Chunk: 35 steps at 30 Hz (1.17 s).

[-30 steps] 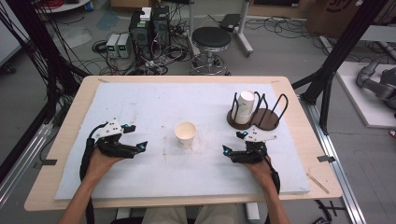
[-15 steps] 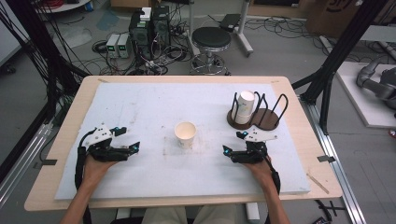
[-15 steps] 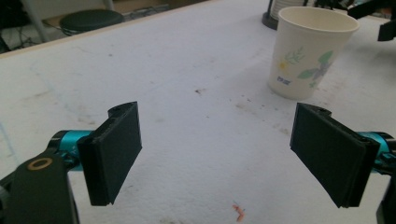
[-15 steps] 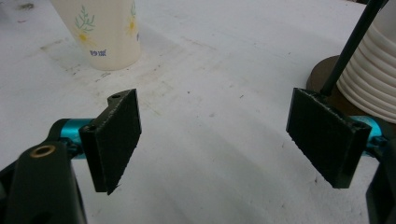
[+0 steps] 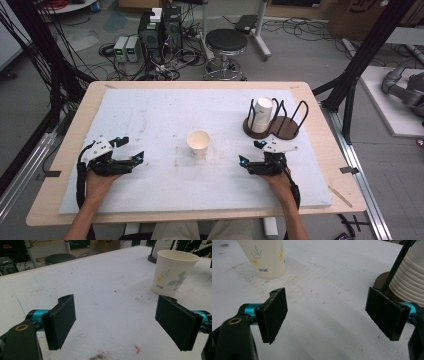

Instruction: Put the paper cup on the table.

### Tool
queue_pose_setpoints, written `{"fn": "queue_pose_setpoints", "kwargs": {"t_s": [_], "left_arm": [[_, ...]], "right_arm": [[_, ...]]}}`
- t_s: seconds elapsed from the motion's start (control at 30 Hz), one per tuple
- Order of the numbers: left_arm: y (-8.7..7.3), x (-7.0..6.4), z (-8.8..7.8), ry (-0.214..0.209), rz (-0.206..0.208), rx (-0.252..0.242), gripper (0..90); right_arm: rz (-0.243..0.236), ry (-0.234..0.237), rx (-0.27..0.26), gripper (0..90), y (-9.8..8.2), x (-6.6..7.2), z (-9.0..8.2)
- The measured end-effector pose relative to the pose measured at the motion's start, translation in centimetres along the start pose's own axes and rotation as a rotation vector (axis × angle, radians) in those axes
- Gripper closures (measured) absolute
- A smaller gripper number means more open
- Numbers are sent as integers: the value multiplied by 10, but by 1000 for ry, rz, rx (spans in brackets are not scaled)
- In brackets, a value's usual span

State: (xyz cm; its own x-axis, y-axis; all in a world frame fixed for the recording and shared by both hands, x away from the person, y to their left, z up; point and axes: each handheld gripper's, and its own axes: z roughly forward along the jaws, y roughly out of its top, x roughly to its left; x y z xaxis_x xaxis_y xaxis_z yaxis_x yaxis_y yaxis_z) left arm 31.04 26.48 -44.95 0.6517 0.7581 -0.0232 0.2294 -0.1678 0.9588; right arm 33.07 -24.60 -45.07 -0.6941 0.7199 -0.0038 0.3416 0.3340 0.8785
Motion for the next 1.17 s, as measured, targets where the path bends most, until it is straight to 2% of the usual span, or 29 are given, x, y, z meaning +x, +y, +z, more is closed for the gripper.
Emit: {"fn": "queue_pose_setpoints", "kwargs": {"t_s": [0.23,0.43,0.5,0.73,1.17], "left_arm": [[-3,-1,1,5,7,-2,166],[-7,1,0,34,-10,-11,167],[-7,1,-1,45,-3,-18,166],[-7,1,-1,42,-4,-20,166],[-9,2,-4,48,-23,-53,166]], "right_arm": [[5,1,-17,182,-1,0,-2],[4,2,-21,182,-1,0,-2],[7,3,-21,182,-1,0,-2],[9,4,-24,182,-1,0,-3],[11,5,-40,182,-2,0,-4]]}}
